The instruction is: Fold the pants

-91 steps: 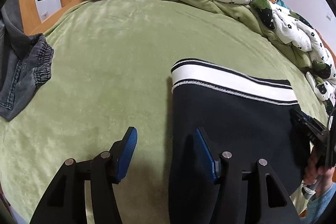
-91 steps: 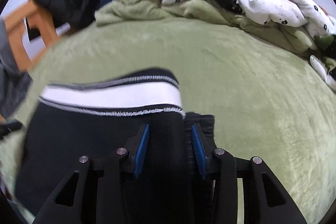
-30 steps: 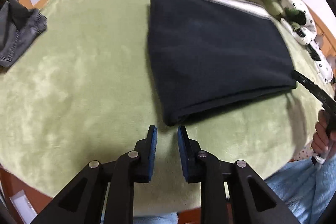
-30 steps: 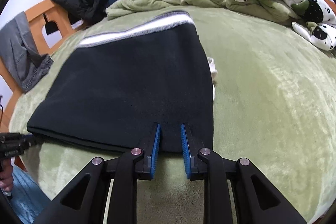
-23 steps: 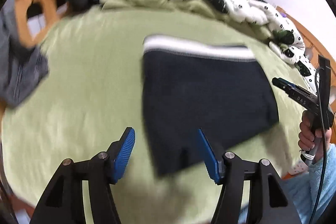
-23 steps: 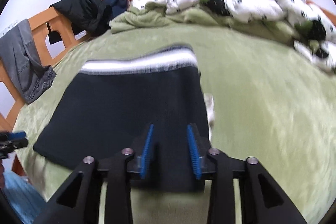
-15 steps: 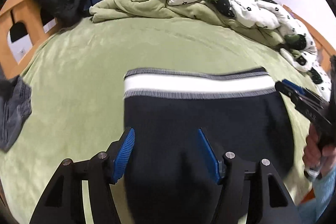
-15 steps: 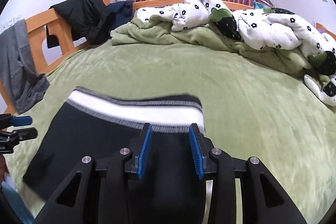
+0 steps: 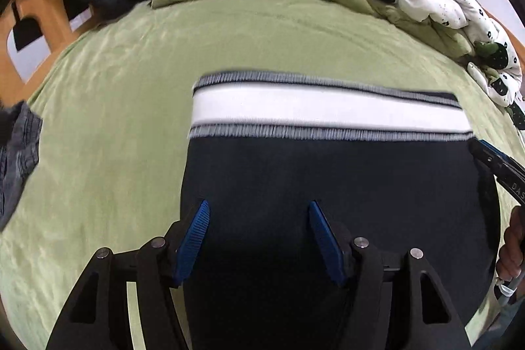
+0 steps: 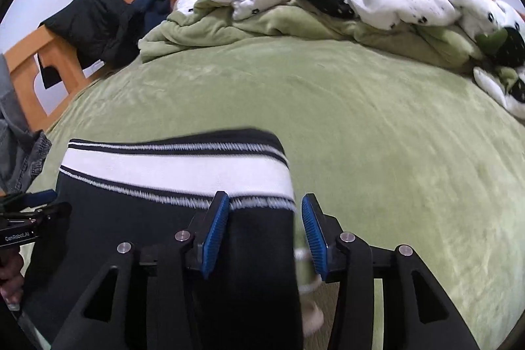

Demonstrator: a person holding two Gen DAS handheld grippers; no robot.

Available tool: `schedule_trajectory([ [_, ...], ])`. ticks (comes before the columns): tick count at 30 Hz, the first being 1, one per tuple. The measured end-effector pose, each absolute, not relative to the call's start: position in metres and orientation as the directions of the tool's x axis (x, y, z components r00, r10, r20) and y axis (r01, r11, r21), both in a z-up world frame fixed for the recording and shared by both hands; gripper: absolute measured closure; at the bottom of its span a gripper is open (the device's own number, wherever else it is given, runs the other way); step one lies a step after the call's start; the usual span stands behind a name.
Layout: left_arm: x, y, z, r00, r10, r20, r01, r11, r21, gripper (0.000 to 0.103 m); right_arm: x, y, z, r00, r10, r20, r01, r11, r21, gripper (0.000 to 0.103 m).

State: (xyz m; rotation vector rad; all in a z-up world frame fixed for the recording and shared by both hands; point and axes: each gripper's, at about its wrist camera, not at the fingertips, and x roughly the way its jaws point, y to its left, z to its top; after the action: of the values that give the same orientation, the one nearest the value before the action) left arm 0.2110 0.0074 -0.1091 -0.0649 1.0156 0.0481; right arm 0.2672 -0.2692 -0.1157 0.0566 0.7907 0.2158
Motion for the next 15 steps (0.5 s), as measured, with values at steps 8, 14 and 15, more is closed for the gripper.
schedule_trajectory([
  [8,0.160,0.018,-0.112,0.518,-0.016,-0.855,-0.093,0.993,-0.075,0.041,0.221,-0.272,-0.113,0.670,0.166,-0.724,-0.168,0.983,0.070,0.059],
  [14,0.116,0.002,-0.104,0.540,-0.075,-0.838,-0.074,0.988,-0.136,0.040,0.179,-0.256,-0.109,0.667,0.196,-0.718,-0.182,0.978,0.099,0.058],
  [15,0.110,-0.003,-0.103,0.538,-0.082,-0.839,-0.065,0.988,-0.139,0.040,0.173,-0.252,-0.109,0.665,0.205,-0.718,-0.188,0.976,0.105,0.058],
])
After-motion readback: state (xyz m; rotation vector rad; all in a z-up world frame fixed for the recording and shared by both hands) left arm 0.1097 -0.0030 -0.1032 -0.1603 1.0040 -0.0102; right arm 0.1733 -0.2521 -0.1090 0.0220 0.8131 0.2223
